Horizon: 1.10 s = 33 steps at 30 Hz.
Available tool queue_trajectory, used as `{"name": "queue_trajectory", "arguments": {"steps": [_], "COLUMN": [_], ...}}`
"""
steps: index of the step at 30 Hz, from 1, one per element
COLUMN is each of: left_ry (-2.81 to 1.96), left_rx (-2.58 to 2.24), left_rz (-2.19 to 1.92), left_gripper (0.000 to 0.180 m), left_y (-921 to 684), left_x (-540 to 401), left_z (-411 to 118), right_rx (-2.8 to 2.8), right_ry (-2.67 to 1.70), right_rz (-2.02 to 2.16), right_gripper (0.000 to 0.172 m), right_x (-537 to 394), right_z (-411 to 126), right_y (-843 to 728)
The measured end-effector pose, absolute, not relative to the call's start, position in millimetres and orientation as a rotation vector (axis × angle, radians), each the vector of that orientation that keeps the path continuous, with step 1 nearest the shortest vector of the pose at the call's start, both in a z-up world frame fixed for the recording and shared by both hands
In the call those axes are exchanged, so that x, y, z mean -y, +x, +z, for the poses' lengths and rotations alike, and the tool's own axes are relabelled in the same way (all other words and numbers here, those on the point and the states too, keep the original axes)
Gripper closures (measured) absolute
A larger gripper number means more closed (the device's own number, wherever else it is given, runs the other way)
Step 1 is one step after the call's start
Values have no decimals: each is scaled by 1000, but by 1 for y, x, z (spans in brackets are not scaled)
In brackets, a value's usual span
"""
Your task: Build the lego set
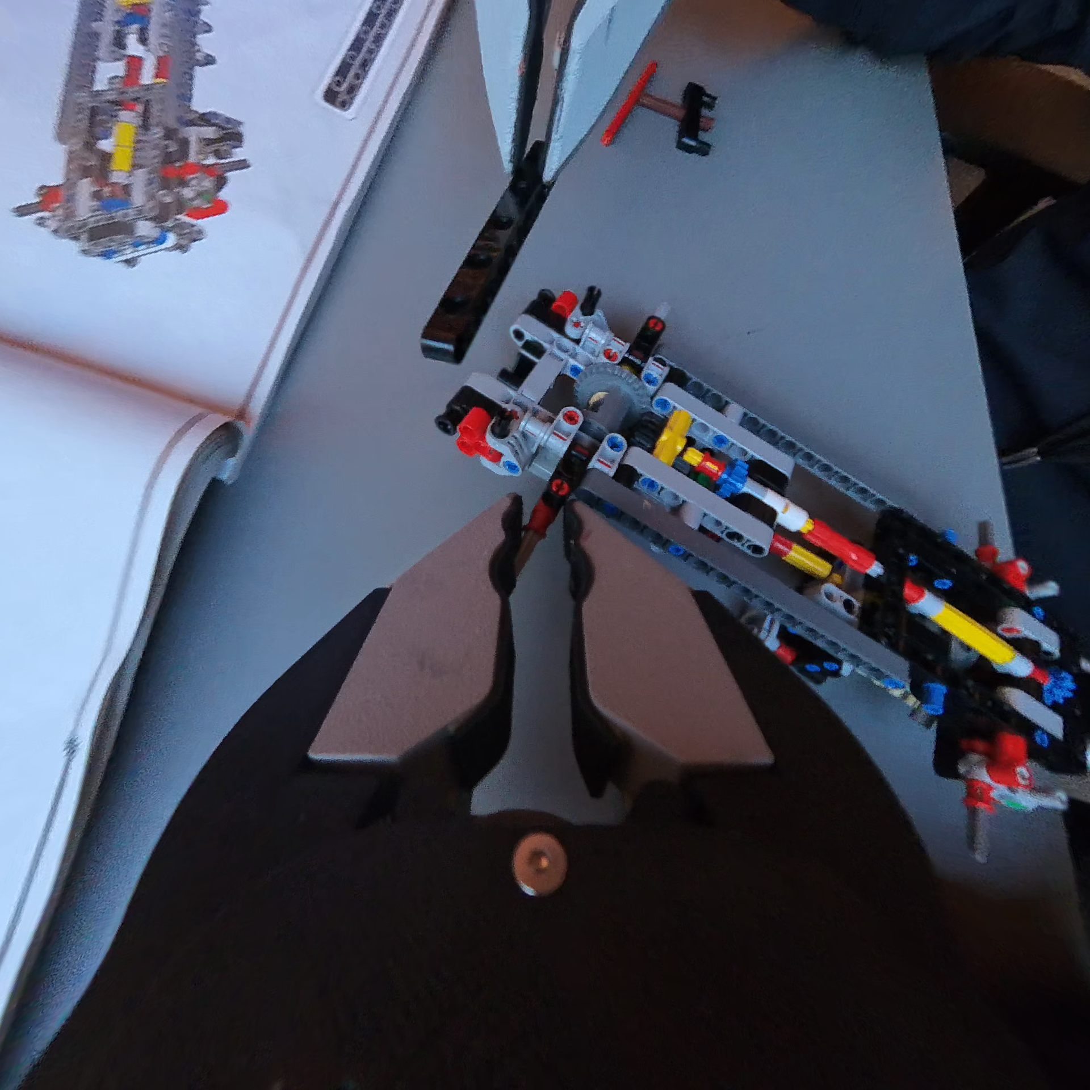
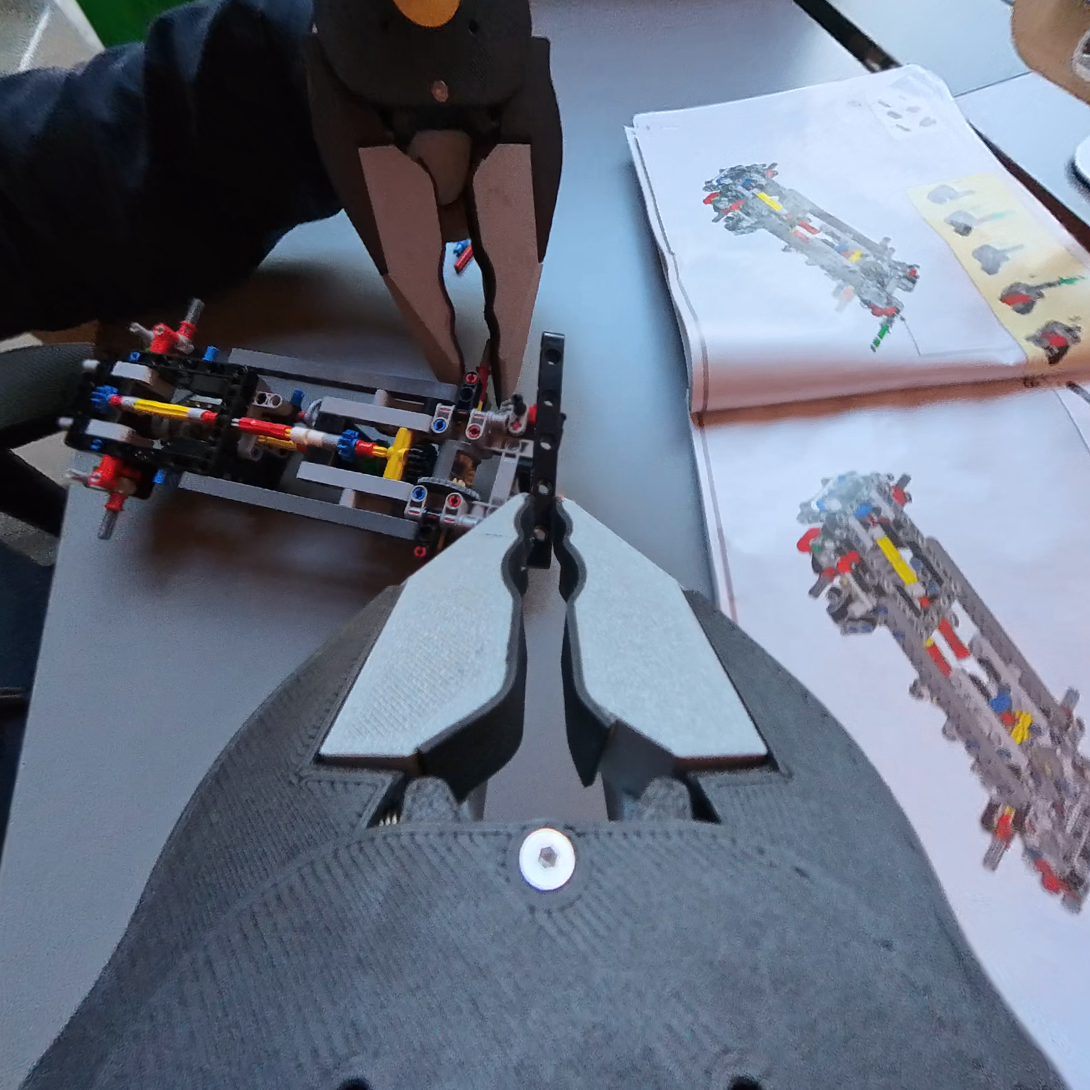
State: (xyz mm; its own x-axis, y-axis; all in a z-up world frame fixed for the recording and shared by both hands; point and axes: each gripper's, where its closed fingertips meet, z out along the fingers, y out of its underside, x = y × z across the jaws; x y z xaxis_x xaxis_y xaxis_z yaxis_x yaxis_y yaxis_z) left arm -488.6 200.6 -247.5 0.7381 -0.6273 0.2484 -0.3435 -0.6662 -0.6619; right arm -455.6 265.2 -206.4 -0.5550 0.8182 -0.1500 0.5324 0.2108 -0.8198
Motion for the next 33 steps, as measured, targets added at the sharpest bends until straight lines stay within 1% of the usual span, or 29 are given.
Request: {"name": "queue_trajectory", "arguments": {"steps": [5,9,13,14,16,17,22,26,28,30,33], "left_ry": [-2441,-2386,-2391,-2389,-2391,-2379,-2278,-2256,-2262,-2218,-2156], "left_rx": [-491,-244,-238,-249,-251,-248,-281,-391,-426,-466,-491], "left_rz": [-583,-711,-704,-692,-651,-644,-542,-521,-500,-496,-496], "left_gripper": [168,171,171,169,157,155,154,153,159,173,175], "left_y": [-474,-454,-436,-435,-440,-443,-460,-451,-451,-449,-445], "left_x": [-200,-191,-184,-184,-184,-185,-193,-200,-203,-205,-207], "left_z": [-251,-245,-243,-241,-237,-232,-197,-197,-206,-207,-206], "right_rx": [2097,2061,2090,2110,2168,2197,2318,2393,2410,2424,2429], "right_ry": [-1324,-1333,-1285,-1263,-1207,-1166,-1025,-935,-898,-872,-827], "right_rz": [1271,1323,1375,1371,1346,1339,1331,1303,1306,1303,1276], "right_gripper": [169,169,169,169,169,169,169,169,169,169,169], "right_x": [-275,-279,-271,-267,-260,-257,-243,-235,-232,-232,-235], "right_z": [-207,-202,-195,-194,-194,-194,-197,-207,-211,-214,-217], "right_y": [-424,-411,-408,-407,-406,-406,-414,-423,-426,-426,-424]}}
